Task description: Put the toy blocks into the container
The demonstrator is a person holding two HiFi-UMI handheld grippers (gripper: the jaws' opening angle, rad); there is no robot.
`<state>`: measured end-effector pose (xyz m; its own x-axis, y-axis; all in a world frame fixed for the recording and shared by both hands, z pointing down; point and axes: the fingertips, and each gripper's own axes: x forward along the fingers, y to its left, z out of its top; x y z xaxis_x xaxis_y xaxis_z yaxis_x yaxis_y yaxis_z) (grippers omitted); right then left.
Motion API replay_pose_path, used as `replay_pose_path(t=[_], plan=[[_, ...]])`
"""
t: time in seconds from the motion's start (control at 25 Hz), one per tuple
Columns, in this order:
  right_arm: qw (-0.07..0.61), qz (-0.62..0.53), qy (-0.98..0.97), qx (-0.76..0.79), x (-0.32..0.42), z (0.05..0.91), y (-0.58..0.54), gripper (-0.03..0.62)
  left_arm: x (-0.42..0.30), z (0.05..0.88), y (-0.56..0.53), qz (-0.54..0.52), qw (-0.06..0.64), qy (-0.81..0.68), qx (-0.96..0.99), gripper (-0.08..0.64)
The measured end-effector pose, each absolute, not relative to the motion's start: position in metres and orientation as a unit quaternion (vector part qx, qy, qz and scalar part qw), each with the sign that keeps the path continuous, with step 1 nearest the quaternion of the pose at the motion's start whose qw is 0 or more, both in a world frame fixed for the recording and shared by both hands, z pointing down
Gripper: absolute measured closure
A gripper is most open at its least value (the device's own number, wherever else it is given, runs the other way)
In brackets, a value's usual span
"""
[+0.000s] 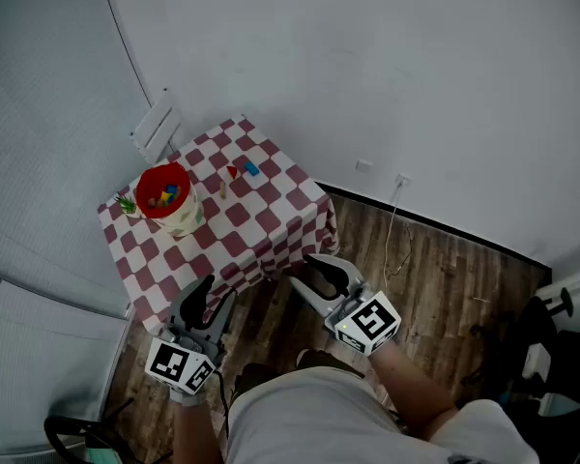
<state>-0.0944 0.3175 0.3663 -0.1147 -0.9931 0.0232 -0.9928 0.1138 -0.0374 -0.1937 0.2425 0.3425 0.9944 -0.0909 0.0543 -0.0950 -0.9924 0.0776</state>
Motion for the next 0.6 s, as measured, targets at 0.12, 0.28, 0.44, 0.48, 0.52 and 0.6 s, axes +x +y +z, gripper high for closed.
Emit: replay_pose_path(t=[0.12, 0.28, 0.44, 0.48, 0.52, 0.6], plan=[[0.005, -0.025, 0.748, -0.663, -0.084, 0.370, 0.320, 0.431, -0.183, 0.346, 0.245, 0.026, 0.045, -0.054, 0.997, 0.399], [0.007, -0.035, 0.748, -0.663, -0.069, 0.377, 0.326, 0.431, -0.170, 0.352, 0.252, 0.035, 0.048, -0.061, 0.996, 0.399], [0.020, -0.046, 0.747, -0.663, -0.056, 0.381, 0.329, 0.431, -0.158, 0.360, 0.257, 0.047, 0.053, -0.068, 0.995, 0.399], [0.026, -0.048, 0.746, -0.664, -0.052, 0.383, 0.329, 0.431, -0.155, 0.363, 0.257, 0.051, 0.055, -0.068, 0.995, 0.399], [0.031, -0.052, 0.745, -0.665, -0.048, 0.385, 0.328, 0.431, -0.152, 0.366, 0.256, 0.054, 0.058, -0.068, 0.995, 0.399], [0.038, -0.060, 0.740, -0.669, -0.040, 0.390, 0.326, 0.431, -0.145, 0.372, 0.252, 0.061, 0.059, -0.067, 0.994, 0.399]])
